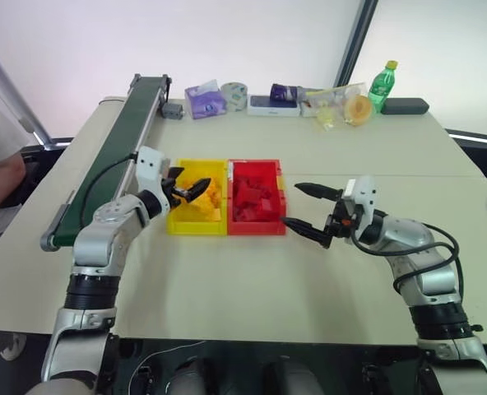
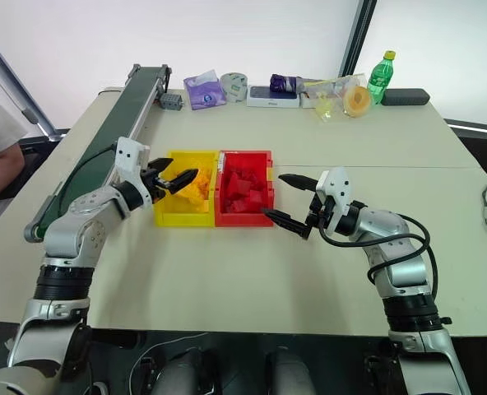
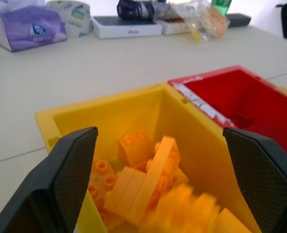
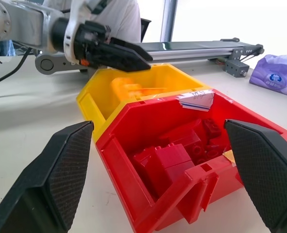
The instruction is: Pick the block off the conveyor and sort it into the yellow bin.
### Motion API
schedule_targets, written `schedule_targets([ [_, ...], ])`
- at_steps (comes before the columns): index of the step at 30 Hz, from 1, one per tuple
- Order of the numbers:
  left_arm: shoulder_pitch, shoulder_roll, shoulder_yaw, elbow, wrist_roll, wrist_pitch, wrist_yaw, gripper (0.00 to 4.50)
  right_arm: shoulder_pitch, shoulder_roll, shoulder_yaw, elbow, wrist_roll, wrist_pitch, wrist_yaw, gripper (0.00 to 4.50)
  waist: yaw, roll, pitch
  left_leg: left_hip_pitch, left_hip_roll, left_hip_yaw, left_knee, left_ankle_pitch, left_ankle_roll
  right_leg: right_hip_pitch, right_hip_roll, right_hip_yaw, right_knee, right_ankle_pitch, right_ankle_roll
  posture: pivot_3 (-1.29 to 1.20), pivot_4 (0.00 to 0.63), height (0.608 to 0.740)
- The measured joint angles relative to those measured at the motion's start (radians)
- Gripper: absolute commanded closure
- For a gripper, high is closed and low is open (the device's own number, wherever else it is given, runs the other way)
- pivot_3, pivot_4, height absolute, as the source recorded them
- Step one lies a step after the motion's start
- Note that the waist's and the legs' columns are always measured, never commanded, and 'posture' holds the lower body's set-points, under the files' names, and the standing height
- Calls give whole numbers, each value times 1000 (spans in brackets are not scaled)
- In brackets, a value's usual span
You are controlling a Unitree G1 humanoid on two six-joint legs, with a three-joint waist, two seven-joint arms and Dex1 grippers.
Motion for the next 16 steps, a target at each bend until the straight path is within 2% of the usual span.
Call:
schedule_targets([
  [7, 152, 149, 189, -220, -134, 123, -28, 17, -2, -11, -5, 5, 2, -1, 12, 0, -6, 0, 0, 0, 1, 0, -1, 0, 0, 0, 0, 0, 0, 0, 0, 0, 150, 740],
  [11, 279, 222, 302, -255, -194, 135, -80, 17, -8, -13, -5, 9, 2, -1, 28, 0, -3, 0, 0, 1, 1, 0, 0, 0, 0, 1, -1, 0, 0, 0, 0, 0, 150, 740],
  [16, 421, 270, 429, -252, -213, 133, -115, 17, -11, -27, -6, 21, 2, -1, 48, 0, -1, 0, 0, 1, 1, -1, -1, 0, 0, 1, -2, 0, 0, 0, 0, 0, 150, 740],
])
